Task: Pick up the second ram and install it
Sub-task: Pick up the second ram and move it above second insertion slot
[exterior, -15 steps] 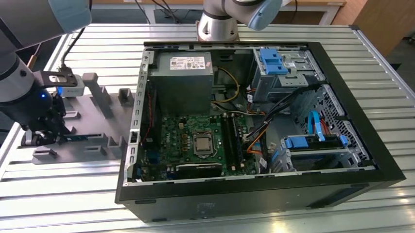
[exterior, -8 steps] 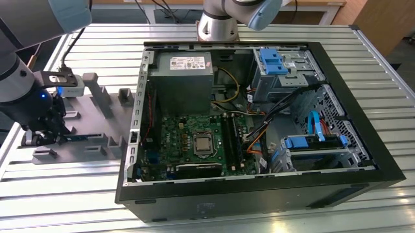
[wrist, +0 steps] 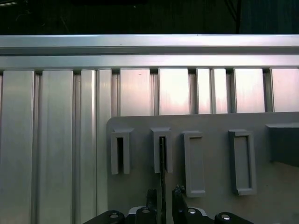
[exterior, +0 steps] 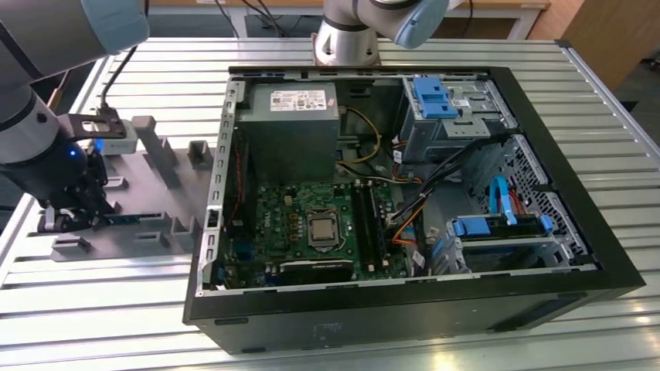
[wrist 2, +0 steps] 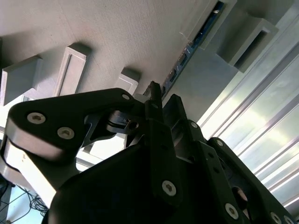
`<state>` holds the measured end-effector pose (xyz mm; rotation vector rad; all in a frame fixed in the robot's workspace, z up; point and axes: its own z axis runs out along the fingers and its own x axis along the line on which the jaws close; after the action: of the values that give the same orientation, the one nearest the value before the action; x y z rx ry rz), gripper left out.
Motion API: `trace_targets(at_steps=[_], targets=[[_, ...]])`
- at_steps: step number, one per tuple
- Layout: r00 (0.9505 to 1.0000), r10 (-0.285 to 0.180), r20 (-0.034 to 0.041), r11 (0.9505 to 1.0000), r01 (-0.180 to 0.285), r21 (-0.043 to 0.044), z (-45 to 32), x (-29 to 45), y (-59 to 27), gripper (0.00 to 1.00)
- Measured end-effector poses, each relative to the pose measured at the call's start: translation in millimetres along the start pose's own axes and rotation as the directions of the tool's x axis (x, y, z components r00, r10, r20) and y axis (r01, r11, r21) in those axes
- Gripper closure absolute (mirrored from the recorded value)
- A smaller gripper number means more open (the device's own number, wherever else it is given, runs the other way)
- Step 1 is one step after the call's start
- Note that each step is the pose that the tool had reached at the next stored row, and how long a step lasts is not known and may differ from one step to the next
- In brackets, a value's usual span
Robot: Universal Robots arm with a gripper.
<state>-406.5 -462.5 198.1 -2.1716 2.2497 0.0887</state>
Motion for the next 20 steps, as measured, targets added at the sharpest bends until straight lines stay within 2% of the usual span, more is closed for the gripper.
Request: trace_targets(at_steps=[10, 20], targets=[[0.9999, -0.011, -0.0009, 0.9999, 0.011, -0.0002, 5.7, -1.4, -0.5, 0.73], [0.9999, -0.012, -0.0009, 0.9999, 0.012, -0.0002, 7.1, -1.6, -2.9, 0.73]])
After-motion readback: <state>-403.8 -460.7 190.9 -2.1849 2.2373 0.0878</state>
